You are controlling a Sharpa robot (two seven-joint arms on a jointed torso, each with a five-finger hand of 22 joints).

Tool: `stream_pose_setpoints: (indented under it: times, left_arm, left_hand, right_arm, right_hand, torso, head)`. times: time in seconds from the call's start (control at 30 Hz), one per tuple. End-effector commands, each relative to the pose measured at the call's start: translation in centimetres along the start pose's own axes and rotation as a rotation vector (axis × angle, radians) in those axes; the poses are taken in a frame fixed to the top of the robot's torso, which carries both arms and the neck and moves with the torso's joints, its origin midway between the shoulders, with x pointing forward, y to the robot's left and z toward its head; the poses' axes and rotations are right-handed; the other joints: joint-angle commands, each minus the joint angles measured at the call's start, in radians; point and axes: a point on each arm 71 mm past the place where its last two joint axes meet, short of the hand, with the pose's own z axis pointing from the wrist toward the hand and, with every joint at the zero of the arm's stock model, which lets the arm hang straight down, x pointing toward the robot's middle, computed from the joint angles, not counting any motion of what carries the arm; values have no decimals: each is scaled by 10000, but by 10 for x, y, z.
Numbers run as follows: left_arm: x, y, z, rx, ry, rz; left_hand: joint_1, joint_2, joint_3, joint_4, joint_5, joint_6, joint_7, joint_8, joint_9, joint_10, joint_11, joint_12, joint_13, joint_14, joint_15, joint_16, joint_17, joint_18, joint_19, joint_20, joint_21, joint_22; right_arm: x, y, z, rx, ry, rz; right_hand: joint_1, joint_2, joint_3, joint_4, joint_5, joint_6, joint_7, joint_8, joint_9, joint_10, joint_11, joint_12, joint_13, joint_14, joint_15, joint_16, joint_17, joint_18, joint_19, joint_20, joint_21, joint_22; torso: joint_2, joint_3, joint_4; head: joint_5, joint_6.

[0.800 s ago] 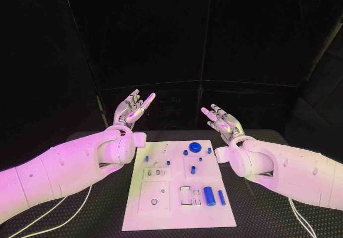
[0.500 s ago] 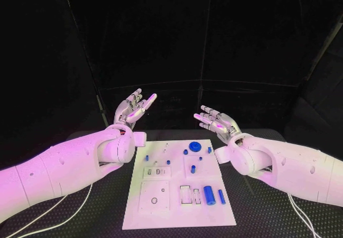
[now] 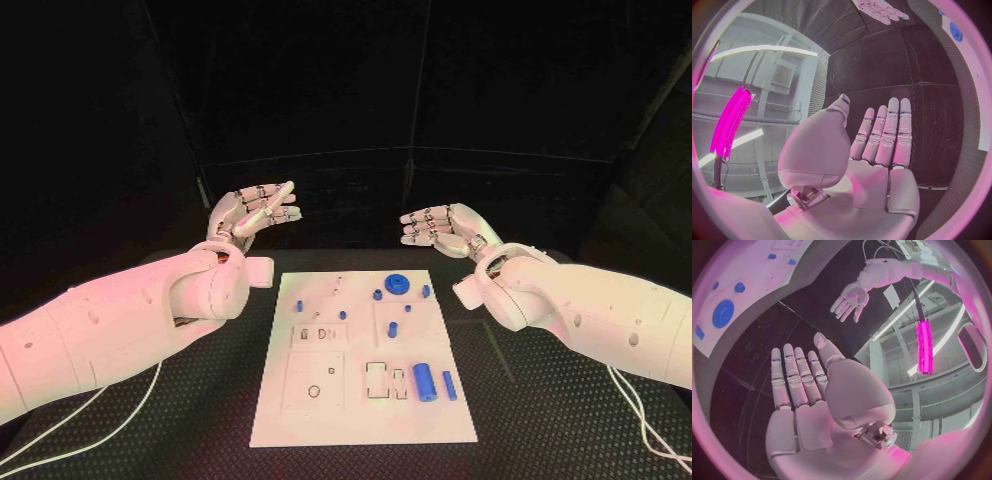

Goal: Assemble the parts on the task board

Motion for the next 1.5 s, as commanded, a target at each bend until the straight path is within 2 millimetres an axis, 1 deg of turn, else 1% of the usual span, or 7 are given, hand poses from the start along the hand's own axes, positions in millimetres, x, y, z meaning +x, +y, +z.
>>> stream_pose_setpoints:
  times: [0.03,0.23,0.47,0.77,0.87,1.17,1.5]
  left_arm:
    - [4,-7,-6,350,638,-21]
    - [5,-16,-19,380,1210,-10]
    - [12,-25,-34,350,1728,-191]
    - [23,-32,-47,314,2191,-420]
    - [25,-34,-49,301,2276,-466]
    - [27,-35,-52,273,2363,-506]
    - [27,-36,-53,261,2393,-519]
  left_hand:
    - [328,19,-54,-192,-24,475,173,79,-6,581,-201,68,-41,771,-259,234,150,66,777,-272,308,105]
    - [822,40,-140,-554,-26,907,32,19,-96,1156,-360,-50,-142,1310,-451,259,312,55,1378,-495,478,143]
    - [871,31,-293,-643,-26,943,50,-161,-212,1206,-338,-300,-256,1318,-441,85,360,27,1502,-525,446,110]
    - [848,52,-407,-662,-27,931,85,-305,-300,1181,-303,-500,-311,1298,-415,-55,392,15,1555,-518,403,77]
    - [842,52,-434,-666,-27,925,98,-338,-319,1171,-292,-544,-317,1295,-408,-86,400,12,1566,-515,393,70]
    - [828,60,-479,-669,-27,916,117,-396,-353,1155,-275,-622,-323,1292,-396,-139,416,9,1584,-509,375,56]
    - [824,61,-491,-669,-28,914,122,-410,-362,1152,-271,-641,-324,1292,-393,-152,420,8,1589,-507,369,52]
  right_arm:
    - [2,7,4,-448,754,-2659]
    - [3,15,13,-378,1460,-4940]
    - [12,25,22,-272,2145,-7352]
    - [29,33,28,-219,2752,-8644]
    - [33,34,31,-162,2909,-8897]
    - [38,32,34,122,3231,-9219]
    - [41,31,37,259,3411,-9327]
  right_hand:
    - [227,-449,735,-209,379,1827,0,86,-58,2304,-553,-57,7,3028,-845,562,264,294,2056,-725,1472,614]
    - [-51,-892,979,-175,535,2236,-199,-154,-88,3005,-831,-432,10,4713,-1316,1223,833,272,2959,-1310,3087,1506]
    - [-414,-1259,1286,-173,638,2422,-284,-438,-94,2973,-915,-923,27,5776,-1489,2172,1663,264,3415,-1637,4349,2219]
    - [-831,-1615,1908,-138,607,2236,-299,-825,-86,2459,-864,-994,48,5767,-1443,4302,3258,272,3567,-1655,5418,2806]
    - [-926,-1647,2119,-108,592,2117,-319,-824,-84,2328,-854,-982,55,5796,-1439,5742,4705,283,3634,-1639,5745,2978]
    - [-1087,-1753,2546,-71,551,1965,-346,-816,-77,2152,-834,-957,71,5804,-1412,8767,7891,283,3691,-1562,6462,3365]
    - [-1151,-1769,2809,-39,542,1973,-342,-805,-73,2139,-819,-939,75,5785,-1376,9846,9039,228,3820,-1527,6986,3901]
  torso:
    - [193,-18,34]
    - [472,-85,121]
    - [850,-161,238]
    - [1248,-256,353]
    - [1358,-289,367]
    - [1561,-326,420]
    - [1715,-337,453]
  head:
    - [-30,33]
    - [-164,22]
    - [-262,114]
    - [-342,187]
    - [-351,218]
    - [-430,232]
    - [-460,249]
